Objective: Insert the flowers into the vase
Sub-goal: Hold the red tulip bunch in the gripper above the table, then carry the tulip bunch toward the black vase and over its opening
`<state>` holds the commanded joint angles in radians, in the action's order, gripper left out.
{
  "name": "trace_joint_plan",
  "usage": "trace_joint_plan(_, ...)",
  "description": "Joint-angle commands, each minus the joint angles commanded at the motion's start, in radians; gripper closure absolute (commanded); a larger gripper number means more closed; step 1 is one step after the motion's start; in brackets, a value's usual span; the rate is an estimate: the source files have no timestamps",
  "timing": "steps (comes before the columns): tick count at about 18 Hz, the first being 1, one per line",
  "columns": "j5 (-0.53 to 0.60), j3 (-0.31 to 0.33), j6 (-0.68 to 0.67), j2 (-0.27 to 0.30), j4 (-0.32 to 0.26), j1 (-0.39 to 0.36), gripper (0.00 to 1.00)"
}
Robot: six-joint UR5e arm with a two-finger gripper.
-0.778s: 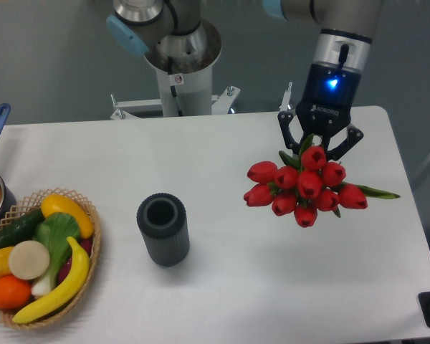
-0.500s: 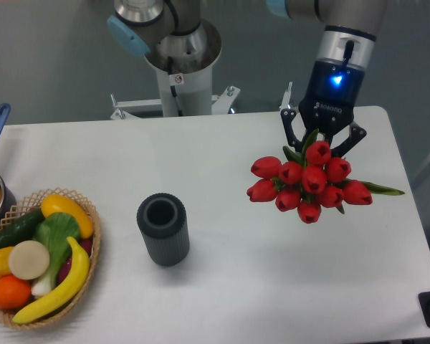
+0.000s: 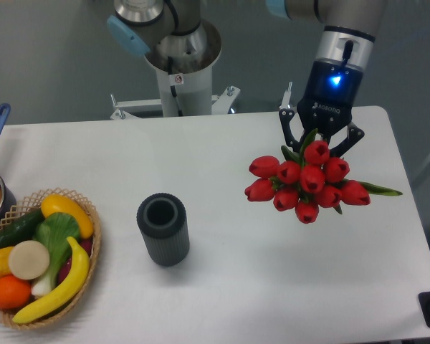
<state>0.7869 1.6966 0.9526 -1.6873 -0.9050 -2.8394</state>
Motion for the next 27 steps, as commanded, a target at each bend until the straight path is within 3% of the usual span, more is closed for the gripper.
trace_joint_plan(6,-0.006,-0.005,0.003,-0.024,0.006,0.023,0.70)
trace_joint_plan(9,-0.026,-0.006,0.005,-0.038,0.055,0.047,0.70)
trace_joint_plan(15,-0.133,-0.014,0.005,-0.038,0.078,0.120,0.70)
trace_joint_plan(27,-0.409,-0.026,0.012,-0.060,0.081,0.170,0.70)
